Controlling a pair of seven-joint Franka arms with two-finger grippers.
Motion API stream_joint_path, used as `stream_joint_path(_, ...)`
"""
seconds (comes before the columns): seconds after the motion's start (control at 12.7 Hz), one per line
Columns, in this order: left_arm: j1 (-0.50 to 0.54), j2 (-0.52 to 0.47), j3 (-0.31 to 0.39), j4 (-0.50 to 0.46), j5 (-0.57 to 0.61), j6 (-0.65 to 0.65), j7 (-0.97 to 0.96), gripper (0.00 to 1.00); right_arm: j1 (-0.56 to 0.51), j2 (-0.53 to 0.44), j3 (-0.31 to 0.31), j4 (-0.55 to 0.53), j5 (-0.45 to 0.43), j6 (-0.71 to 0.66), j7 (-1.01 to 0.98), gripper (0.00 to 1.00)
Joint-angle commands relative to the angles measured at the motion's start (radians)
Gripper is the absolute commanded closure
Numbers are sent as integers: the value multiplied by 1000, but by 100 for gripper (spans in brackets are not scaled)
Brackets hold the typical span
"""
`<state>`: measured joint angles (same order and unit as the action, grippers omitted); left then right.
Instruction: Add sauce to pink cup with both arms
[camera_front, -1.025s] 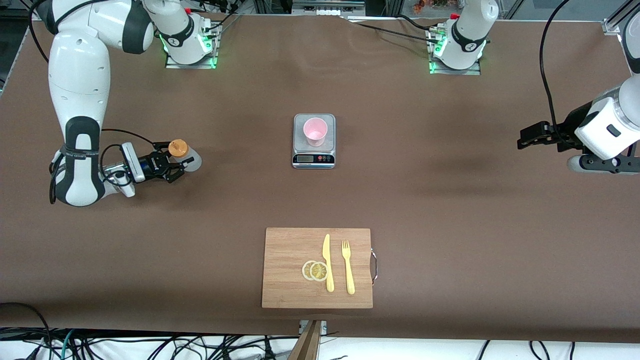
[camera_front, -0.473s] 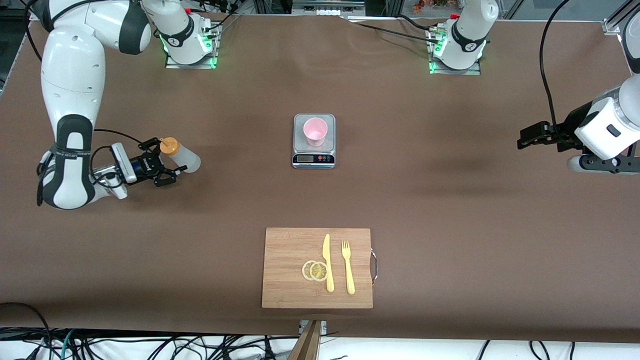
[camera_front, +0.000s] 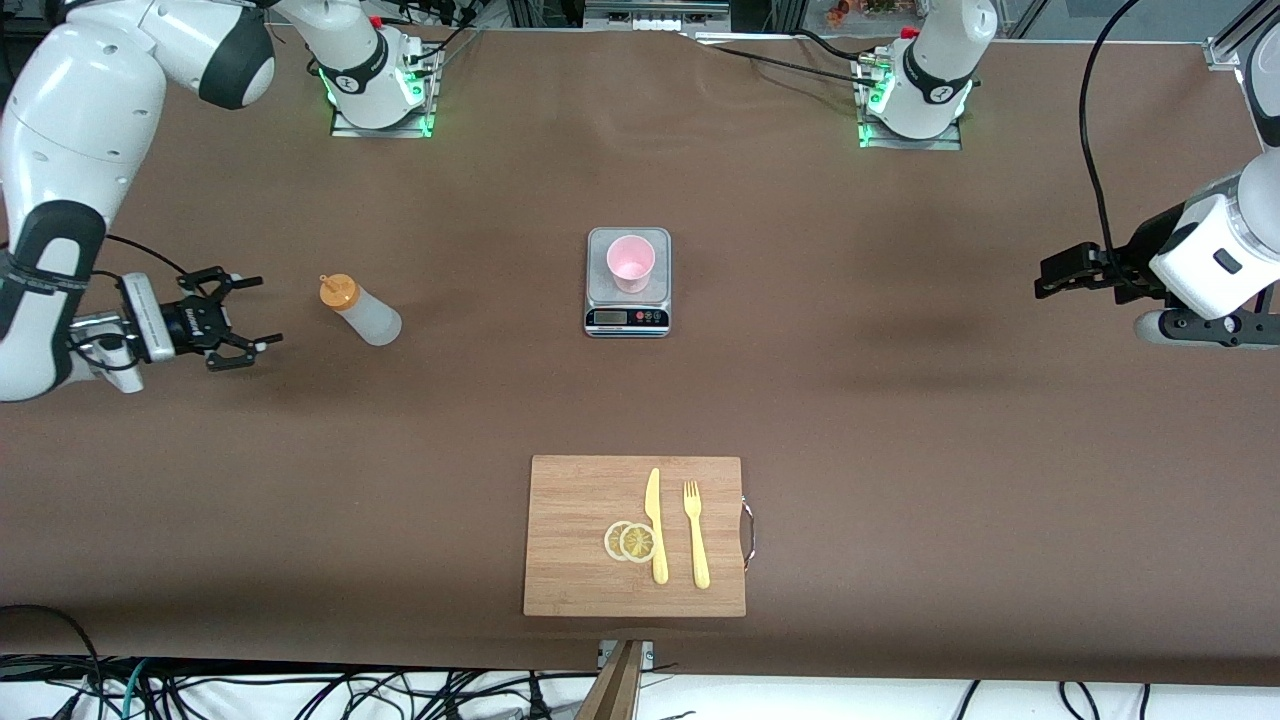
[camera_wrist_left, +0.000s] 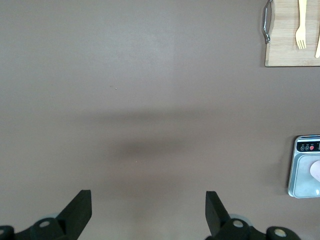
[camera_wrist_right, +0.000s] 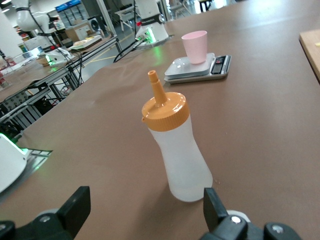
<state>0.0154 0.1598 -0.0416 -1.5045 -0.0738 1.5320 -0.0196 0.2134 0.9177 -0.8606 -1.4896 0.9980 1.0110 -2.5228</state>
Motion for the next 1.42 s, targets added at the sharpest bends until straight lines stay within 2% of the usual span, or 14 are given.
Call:
stream_joint_path(0.0,3,15,-6,35,26,-23,1,0,40,-86,-29,2,-32,-9,230,0)
stream_joint_path(0.16,3,15,-6,35,26,-23,0,0,67,-109,-35,34,-36,-8,404,0)
stream_joint_path(0.47,3,15,-6,35,26,-23,0,0,101,-118,-35,227,-33,-9,796,0)
stream_joint_path(0.71,3,15,-6,35,26,-23,0,0,139,-155,-31,288,-42,13,1054,0)
stream_joint_path(0.79,3,17,-6,35,23,-23,0,0,161,-184,-9,288,-109,49,1144,0)
stream_joint_path(1.1,3,17,-6,35,23,-23,0,0,100,-386,288,252,-477,231,1416,0)
stream_joint_path(1.18,3,17,-6,35,23,-23,0,0,89,-442,348,230,-571,266,1511,0)
stream_joint_path(1.34,2,17,-6,36,23,-23,0,0,34,-552,515,157,-758,331,1712,0)
